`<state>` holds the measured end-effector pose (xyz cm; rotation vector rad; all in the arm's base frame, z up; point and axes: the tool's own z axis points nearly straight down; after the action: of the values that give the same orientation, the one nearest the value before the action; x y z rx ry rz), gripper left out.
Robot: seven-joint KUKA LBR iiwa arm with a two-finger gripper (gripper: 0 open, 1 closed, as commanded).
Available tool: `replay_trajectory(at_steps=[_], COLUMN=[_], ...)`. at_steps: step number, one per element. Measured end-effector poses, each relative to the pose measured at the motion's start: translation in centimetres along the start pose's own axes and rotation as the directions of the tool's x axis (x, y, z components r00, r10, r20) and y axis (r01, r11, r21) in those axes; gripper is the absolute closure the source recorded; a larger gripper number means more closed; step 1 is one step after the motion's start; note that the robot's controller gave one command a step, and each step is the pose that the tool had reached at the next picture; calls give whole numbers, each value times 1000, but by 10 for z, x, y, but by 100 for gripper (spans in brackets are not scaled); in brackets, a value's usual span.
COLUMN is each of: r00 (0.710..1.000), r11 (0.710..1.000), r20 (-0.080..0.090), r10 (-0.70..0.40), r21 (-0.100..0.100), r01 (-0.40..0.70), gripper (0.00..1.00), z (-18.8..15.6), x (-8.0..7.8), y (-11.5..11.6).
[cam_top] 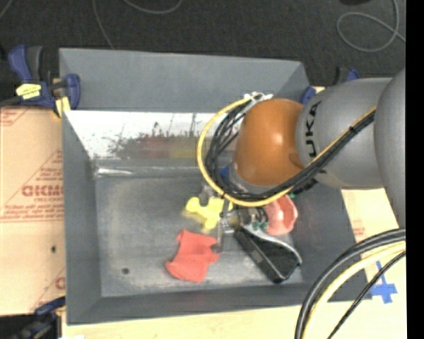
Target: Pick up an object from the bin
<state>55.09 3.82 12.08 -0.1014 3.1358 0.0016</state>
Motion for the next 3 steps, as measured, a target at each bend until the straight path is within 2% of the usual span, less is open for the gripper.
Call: replay_trajectory(at_steps=[1, 2, 3], r00=[998, 994, 995], r11=[998, 994, 995], r20=[3, 2, 2], r10=[-60, -105, -104], r21=[2, -1, -1], r01=[60, 105, 104], gripper=[0, 100, 100], z=[9, 40, 40], x=[-6, -3, -3], y=[4, 6, 6])
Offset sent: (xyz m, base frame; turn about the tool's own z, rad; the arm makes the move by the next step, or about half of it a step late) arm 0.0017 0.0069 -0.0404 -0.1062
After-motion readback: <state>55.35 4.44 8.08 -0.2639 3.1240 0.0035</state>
